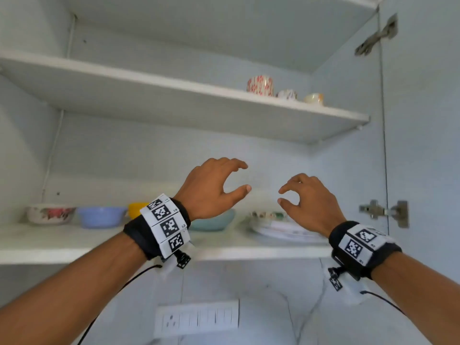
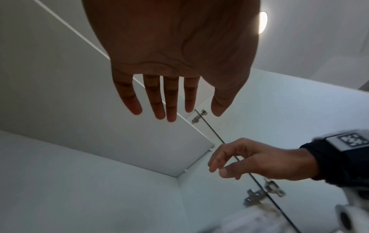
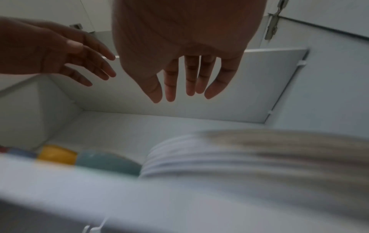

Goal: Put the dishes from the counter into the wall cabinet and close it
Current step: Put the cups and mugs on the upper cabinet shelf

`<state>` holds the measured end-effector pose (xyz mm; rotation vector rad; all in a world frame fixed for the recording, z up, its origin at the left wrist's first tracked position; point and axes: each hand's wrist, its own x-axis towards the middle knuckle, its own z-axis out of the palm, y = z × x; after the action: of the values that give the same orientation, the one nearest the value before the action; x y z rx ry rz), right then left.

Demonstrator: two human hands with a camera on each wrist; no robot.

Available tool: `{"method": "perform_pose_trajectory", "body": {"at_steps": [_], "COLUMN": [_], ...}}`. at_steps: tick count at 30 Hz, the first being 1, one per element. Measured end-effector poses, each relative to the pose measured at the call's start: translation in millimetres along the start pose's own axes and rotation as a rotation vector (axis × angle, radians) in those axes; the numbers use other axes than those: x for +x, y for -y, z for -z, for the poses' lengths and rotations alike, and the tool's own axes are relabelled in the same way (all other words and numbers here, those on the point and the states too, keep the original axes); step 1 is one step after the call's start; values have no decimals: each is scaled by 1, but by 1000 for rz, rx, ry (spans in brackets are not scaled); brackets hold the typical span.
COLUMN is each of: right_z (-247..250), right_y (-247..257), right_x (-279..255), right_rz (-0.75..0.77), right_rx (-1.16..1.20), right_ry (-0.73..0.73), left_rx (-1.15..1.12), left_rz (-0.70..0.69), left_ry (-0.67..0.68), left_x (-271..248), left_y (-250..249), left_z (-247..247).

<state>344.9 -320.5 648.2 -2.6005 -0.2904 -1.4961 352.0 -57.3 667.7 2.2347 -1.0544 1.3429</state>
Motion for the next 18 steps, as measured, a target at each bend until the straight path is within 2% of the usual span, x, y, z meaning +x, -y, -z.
{"method": "perform_pose_trajectory", "body": {"at_steps": [4, 8, 10, 12, 14, 18], "right_z": [-25, -60, -77, -97, -118, -168], "right_y": [15, 19, 19, 21, 27, 45], "right_x": [-68, -137, -167, -200, -235, -307], "right_rz": [51, 100, 104, 96, 56, -17], "right_rx": [88, 109, 151, 220, 261, 292], "right_ry": [14, 55, 36, 76, 221, 650], "left_rx": [-108, -146, -180, -206, -201, -136], "left_rz": [-44, 6, 101, 275, 454, 738], "left_ry": [-5, 107, 223, 364, 514, 808], "left_x": [-77, -166, -217, -275, -335, -449], "left_y": [-22, -36, -36, -31, -25, -18], "left_z": [-20, -59, -85, -113, -139, -170]}}
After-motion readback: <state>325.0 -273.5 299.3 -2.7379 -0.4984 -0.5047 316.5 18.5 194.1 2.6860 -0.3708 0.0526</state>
